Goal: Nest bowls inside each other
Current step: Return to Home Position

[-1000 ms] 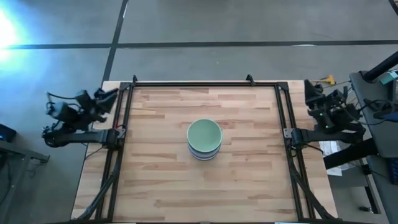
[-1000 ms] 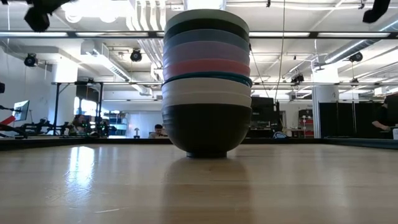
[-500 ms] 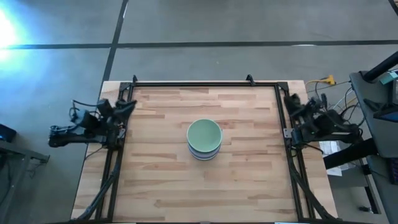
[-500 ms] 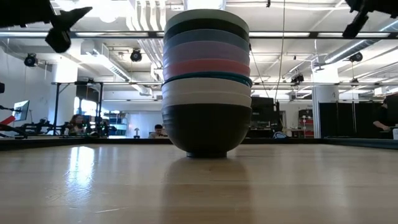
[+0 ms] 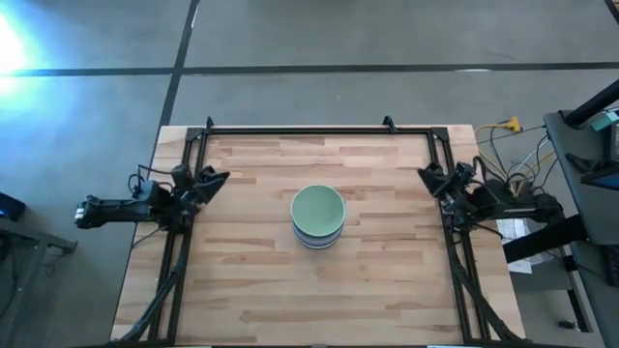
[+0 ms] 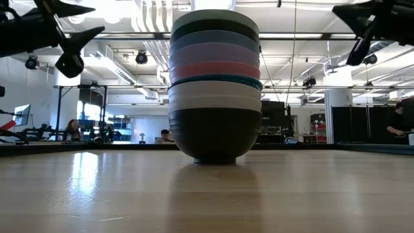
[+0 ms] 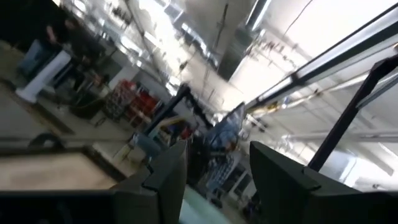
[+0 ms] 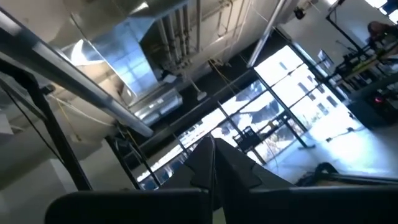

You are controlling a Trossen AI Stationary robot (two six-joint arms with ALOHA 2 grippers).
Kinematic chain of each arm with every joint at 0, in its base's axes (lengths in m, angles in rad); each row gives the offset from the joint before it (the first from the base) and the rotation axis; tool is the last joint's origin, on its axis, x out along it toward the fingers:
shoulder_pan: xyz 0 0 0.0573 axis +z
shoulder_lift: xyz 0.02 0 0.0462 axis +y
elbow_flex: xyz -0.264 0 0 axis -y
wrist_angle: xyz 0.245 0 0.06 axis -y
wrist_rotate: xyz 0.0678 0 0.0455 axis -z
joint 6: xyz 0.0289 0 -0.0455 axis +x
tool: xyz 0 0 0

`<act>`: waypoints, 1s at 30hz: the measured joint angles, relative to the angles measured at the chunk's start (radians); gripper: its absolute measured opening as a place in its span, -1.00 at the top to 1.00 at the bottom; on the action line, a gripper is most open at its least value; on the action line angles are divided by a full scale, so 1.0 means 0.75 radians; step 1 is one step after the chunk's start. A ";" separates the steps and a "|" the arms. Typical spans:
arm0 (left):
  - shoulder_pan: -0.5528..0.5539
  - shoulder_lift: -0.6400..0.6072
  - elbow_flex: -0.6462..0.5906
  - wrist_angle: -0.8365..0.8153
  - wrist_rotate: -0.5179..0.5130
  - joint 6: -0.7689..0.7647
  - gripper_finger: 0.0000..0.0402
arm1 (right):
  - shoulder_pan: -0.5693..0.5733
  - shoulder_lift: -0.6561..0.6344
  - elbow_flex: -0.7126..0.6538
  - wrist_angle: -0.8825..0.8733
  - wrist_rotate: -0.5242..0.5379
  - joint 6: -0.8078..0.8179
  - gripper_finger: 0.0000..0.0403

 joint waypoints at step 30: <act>0.000 0.133 -0.003 -0.504 0.109 -0.128 0.21 | -0.001 0.021 0.000 -0.424 0.001 -0.005 0.96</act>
